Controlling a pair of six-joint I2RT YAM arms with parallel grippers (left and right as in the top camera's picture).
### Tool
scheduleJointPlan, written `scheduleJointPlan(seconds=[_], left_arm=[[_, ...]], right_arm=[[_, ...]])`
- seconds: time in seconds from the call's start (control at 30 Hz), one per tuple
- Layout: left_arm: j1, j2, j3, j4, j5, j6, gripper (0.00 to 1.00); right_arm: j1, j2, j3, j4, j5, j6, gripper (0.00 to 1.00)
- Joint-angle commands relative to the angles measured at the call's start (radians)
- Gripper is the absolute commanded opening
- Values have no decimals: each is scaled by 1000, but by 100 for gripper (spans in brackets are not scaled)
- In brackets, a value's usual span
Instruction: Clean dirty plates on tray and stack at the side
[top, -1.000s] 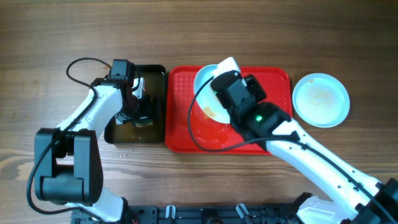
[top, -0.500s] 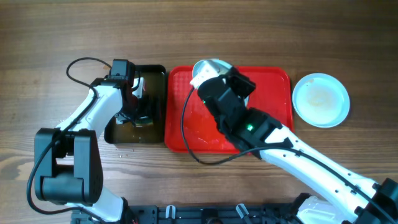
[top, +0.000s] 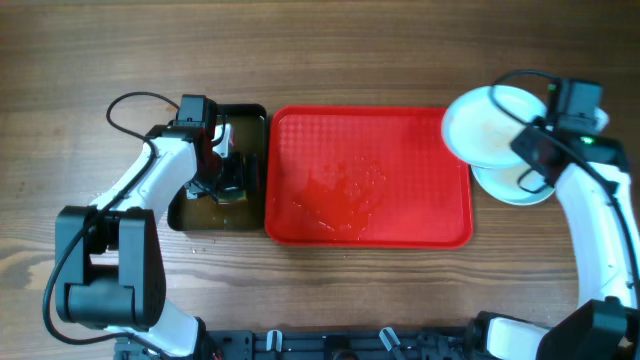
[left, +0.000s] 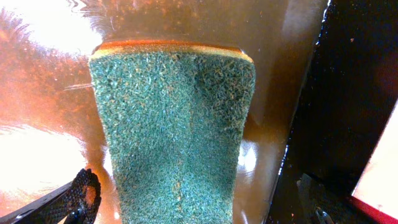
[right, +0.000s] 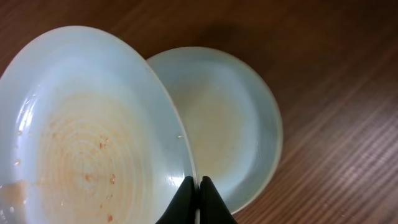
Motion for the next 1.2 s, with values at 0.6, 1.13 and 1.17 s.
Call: scheduleJointPlan(seconds=[0.6, 1.13, 1.17], left_arm=[[49, -339, 17, -192, 0, -157, 100], [48, -1104, -155, -154, -40, -127, 100], [48, -1104, -155, -154, -40, -127, 100]], right_arm=[[343, -34, -60, -116, -422, -324, 99], [374, -911, -210, -97, -298, -325, 100], [374, -907, -210, -104, -298, -324, 99]])
